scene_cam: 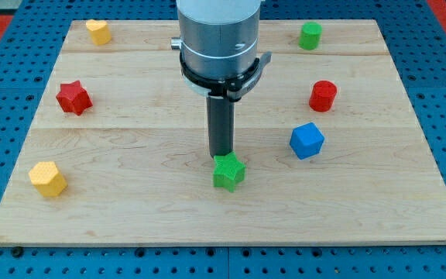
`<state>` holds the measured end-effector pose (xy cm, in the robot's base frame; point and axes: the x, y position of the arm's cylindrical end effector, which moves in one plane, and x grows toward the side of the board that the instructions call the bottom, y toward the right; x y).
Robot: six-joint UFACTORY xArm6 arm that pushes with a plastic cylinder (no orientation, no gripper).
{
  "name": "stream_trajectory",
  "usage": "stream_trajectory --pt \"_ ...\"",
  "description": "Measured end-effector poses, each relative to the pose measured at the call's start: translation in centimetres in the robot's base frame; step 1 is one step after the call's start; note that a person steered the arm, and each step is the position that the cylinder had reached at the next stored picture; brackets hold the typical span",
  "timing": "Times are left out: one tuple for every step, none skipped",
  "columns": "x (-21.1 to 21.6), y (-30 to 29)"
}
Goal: Push green star towards the bottom center
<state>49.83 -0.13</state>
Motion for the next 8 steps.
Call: stream_trajectory --pt "0.0 4.1" --pt "0.3 5.3" --pt "2.6 5.4" --pt "1.5 1.7" --pt "1.4 -1.5" --pt "1.4 -2.0" --pt "-0.9 -0.6" --pt "-3.7 1.8"
